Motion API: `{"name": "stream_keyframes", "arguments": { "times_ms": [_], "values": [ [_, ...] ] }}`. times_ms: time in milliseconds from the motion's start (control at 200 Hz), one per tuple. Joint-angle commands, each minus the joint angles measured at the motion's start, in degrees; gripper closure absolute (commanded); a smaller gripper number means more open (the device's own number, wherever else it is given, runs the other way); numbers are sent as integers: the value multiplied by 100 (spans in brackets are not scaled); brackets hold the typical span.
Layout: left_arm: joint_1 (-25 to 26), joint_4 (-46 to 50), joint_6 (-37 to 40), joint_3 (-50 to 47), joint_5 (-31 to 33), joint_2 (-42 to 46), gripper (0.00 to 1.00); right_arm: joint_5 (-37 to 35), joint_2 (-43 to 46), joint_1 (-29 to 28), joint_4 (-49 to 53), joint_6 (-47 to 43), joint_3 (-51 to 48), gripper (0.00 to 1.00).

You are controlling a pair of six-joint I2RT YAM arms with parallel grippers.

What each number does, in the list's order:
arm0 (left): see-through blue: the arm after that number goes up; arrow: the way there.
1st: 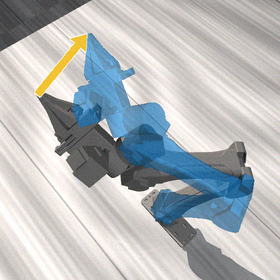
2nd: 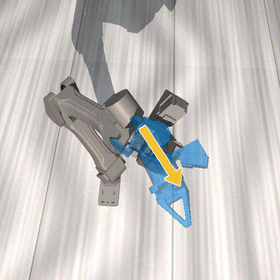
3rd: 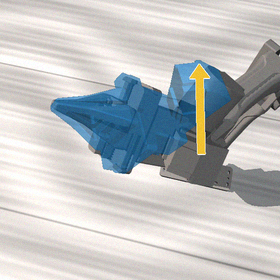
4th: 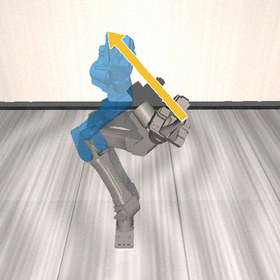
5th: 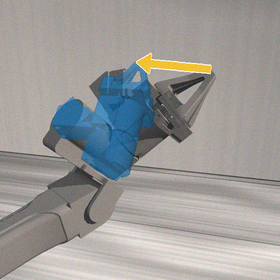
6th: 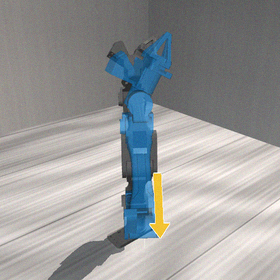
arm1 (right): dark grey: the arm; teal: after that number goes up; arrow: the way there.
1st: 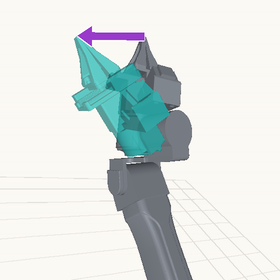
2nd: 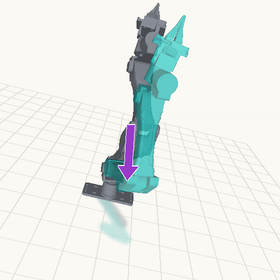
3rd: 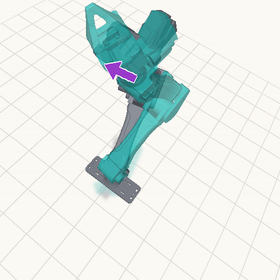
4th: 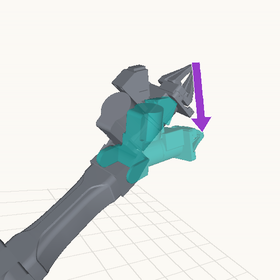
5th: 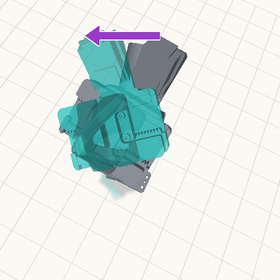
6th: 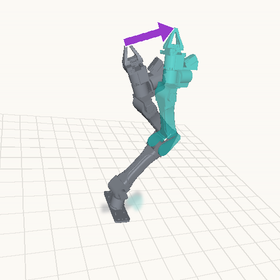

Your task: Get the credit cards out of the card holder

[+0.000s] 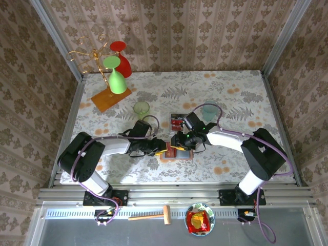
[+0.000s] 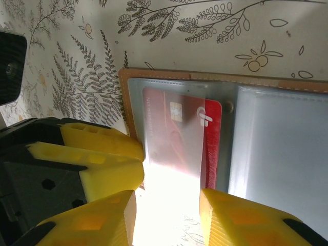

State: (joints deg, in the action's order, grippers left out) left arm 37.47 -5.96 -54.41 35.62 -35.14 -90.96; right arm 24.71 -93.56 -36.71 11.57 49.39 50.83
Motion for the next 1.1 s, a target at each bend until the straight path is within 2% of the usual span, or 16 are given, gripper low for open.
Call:
{"name": "stream_keyframes", "arguments": {
  "times_ms": [0, 185, 495, 1090],
  "values": [
    [13, 250, -74, 104, 149, 253, 66, 113, -127, -47, 110, -135, 203, 61],
    [-24, 502, 31, 309, 192, 372, 68, 157, -211, -47, 65, -131, 218, 61],
    [-62, 240, 54, 324, -34, -12, 82, 197, -319, -56, -153, -10, 128, 61],
    [-153, 4, 27, -10, -98, -128, 84, 236, -641, -100, -292, 1, 89, 62]
  ]
}}
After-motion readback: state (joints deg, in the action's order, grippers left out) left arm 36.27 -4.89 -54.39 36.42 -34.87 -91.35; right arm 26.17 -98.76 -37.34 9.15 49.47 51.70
